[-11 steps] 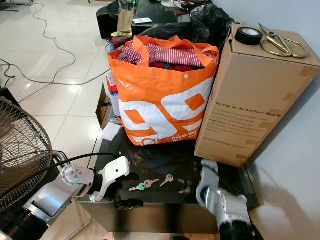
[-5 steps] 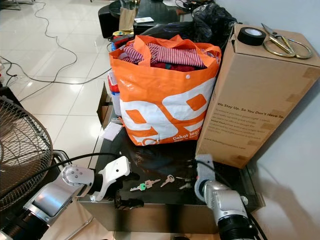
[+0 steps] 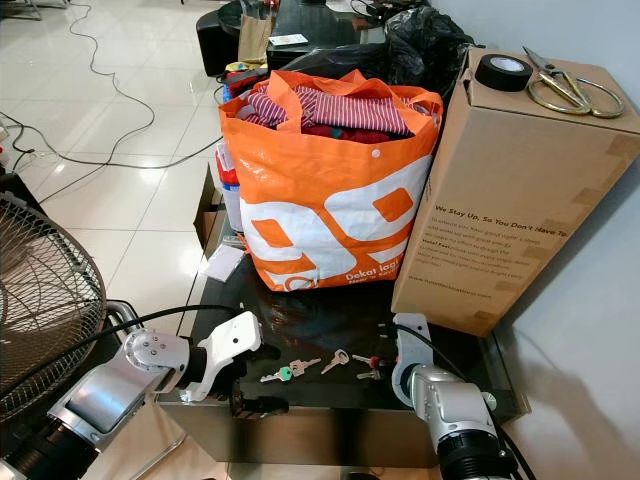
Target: Hang keys on a hook
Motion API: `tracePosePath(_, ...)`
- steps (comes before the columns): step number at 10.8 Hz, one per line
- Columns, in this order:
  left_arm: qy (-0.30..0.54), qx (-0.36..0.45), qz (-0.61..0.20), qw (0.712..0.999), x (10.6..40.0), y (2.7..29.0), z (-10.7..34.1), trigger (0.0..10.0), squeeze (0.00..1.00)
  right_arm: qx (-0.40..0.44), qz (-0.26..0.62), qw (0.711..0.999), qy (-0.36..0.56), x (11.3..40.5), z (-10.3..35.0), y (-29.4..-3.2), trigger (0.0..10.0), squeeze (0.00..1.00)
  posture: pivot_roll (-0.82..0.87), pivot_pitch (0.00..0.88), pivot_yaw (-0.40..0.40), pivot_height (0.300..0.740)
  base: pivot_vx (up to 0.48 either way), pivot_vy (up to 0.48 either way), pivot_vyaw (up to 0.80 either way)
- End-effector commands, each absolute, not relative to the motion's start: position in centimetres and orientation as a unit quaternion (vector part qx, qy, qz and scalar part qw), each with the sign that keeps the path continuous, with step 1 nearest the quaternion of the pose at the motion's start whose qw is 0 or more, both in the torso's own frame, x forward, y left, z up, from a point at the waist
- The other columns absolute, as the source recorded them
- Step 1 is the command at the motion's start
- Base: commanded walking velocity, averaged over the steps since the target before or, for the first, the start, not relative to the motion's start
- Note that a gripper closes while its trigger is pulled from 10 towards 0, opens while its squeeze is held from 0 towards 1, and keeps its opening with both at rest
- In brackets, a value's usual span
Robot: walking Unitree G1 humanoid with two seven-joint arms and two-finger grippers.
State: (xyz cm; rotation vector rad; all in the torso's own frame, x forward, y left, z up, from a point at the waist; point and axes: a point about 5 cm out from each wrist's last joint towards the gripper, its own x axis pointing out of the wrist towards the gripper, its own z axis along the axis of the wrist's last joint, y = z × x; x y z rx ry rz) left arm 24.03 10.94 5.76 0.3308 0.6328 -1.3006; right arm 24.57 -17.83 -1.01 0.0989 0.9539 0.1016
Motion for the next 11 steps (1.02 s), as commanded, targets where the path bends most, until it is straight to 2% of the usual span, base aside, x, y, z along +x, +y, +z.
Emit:
tracePosePath(1, 0.291, 0.161, -0.59, 0.736, 24.2, 11.0, 5.7, 10.0, 0.0, 0.054, 0.046, 0.885, 0.46, 24.8, -0.9, -18.1, 10.0, 1.0, -0.22, 0.0, -0.008, 0.74, 0.0, 0.0, 0.0)
tracePosePath(2, 0.291, 0.161, -0.59, 0.736, 24.3, 11.0, 5.8, 10.0, 0.0, 0.064, 0.051, 0.882, 0.464, 24.7, -0.9, -18.0, 10.0, 1.0, -0.22, 0.0, -0.008, 0.74, 0.0, 0.0, 0.0)
tracePosePath(3, 0.291, 0.161, -0.59, 0.736, 24.3, 11.0, 5.8, 10.0, 0.0, 0.072, 0.05, 0.881, 0.465, 24.7, -0.9, -17.9, 10.0, 0.0, -0.22, 0.0, -0.008, 0.74, 0.0, 0.0, 0.0)
tracePosePath(7, 0.291, 0.163, -0.592, 0.734, 24.3, 10.9, 5.8, 10.0, 0.0, 0.093, 0.036, 0.876, 0.472, 24.6, -1.6, -17.5, 10.0, 0.0, -0.22, 0.0, -0.008, 0.74, 0.0, 0.0, 0.0)
tracePosePath(8, 0.291, 0.164, -0.593, 0.733, 24.3, 10.9, 5.8, 10.0, 0.0, 0.095, 0.031, 0.877, 0.471, 24.7, -1.7, -17.5, 9.0, 0.0, -0.22, 0.0, -0.006, 0.74, 0.0, 0.0, 0.0)
tracePosePath(9, 0.291, 0.166, -0.594, 0.732, 24.3, 10.8, 5.8, 10.0, 0.0, 0.097, 0.03, 0.877, 0.47, 24.9, -1.8, -17.2, 5.8, 0.0, -0.22, 0.0, -0.005, 0.74, 0.0, 0.0, 0.0)
tracePosePath(10, 0.291, 0.166, -0.594, 0.732, 24.2, 10.8, 5.8, 10.0, 0.0, 0.097, 0.031, 0.877, 0.469, 24.9, -1.8, -17.1, 4.8, 0.0, -0.22, 0.0, -0.005, 0.74, 0.0, 0.0, 0.0)
tracePosePath(11, 0.291, 0.166, -0.594, 0.732, 24.2, 10.8, 5.8, 10.0, 0.0, 0.096, 0.034, 0.877, 0.469, 25.0, -1.8, -17.0, 3.4, 0.0, -0.22, 0.0, -0.006, 0.74, 0.0, 0.0, 0.0)
